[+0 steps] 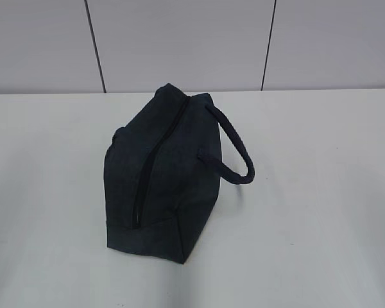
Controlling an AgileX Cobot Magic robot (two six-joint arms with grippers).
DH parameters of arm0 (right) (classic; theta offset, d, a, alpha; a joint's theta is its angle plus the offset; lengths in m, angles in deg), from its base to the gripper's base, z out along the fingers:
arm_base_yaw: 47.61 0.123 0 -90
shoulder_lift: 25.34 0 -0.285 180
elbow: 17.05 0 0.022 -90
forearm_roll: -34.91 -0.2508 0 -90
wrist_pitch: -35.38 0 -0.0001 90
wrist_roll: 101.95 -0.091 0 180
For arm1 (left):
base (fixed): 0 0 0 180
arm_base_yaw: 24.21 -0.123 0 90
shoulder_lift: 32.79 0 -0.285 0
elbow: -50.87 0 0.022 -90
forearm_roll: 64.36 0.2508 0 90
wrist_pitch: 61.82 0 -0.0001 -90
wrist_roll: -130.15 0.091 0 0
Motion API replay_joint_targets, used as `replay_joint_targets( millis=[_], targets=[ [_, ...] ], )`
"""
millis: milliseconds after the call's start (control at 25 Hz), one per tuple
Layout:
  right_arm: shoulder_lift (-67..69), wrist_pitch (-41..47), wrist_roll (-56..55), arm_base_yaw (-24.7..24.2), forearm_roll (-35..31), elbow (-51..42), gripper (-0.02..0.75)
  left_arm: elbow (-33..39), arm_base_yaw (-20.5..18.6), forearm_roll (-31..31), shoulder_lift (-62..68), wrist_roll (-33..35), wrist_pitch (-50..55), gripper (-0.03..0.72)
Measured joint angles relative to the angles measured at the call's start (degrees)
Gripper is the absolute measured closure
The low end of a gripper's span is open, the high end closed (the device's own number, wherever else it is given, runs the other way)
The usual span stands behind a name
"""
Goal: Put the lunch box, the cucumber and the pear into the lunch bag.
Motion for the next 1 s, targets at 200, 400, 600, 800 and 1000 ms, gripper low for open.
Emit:
replay_joint_targets(
  millis=[200,400,600,800,1000],
  targets=[
    [-7.42,1.16,0.00,0.00,1.94,-4.15,0.382,-0.02,0.00,5.50,-8.58,-2.24,4.29,0.418],
    [-17.34,0.93,0.00,0.00,2.84,-4.46,0.383,-0.06,0.00,7.15,-15.89,-2.47,4.32,0.418],
    [-19.57,0.93,0.00,0.00,3.34,-4.57,0.383,0.33,0.00,5.73,-19.76,-2.59,3.88,0.418],
    [-19.69,0.93,-0.12,0.00,3.34,-4.57,0.383,3.31,0.00,4.90,-20.82,-2.95,3.17,0.418],
    [-19.69,0.93,-0.22,0.00,3.34,-4.57,0.383,3.45,0.00,5.08,-20.82,-3.01,2.63,0.418]
  ],
)
